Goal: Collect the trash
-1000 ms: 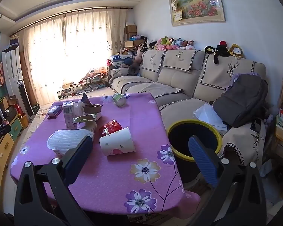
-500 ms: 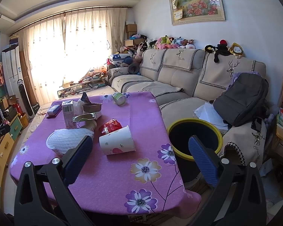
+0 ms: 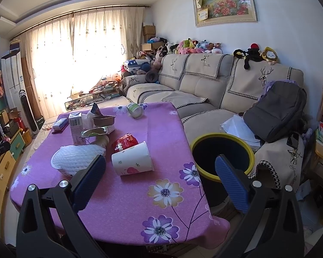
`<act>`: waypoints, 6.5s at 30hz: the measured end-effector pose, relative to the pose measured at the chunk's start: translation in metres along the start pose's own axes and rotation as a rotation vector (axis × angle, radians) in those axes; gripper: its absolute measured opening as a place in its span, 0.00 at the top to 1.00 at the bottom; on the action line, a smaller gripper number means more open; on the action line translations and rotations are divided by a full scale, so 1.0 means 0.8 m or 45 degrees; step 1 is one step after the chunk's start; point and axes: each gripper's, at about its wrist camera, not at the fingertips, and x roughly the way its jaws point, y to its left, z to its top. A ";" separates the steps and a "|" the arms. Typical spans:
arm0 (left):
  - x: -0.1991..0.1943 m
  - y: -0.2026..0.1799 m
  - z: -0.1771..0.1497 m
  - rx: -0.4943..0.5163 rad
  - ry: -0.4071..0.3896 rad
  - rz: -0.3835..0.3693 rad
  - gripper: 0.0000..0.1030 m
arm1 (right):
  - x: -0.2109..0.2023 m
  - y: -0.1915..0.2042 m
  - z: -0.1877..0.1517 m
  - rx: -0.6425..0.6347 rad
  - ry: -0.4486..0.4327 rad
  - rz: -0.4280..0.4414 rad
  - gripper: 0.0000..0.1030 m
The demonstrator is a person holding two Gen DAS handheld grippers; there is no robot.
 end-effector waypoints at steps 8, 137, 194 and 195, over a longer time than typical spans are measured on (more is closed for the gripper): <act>0.005 -0.002 -0.001 -0.002 0.010 -0.008 0.04 | 0.004 0.000 0.002 -0.004 0.012 0.001 0.06; 0.187 -0.203 -0.004 0.499 0.323 -0.416 0.15 | 0.306 -0.187 -0.011 0.085 0.646 -0.239 0.07; 0.356 -0.690 0.039 0.694 0.479 -0.824 0.20 | 0.137 -0.288 -0.099 0.366 0.551 -0.393 0.07; 0.356 -0.681 0.039 0.683 0.485 -0.833 0.19 | 0.137 -0.288 -0.099 0.367 0.551 -0.389 0.07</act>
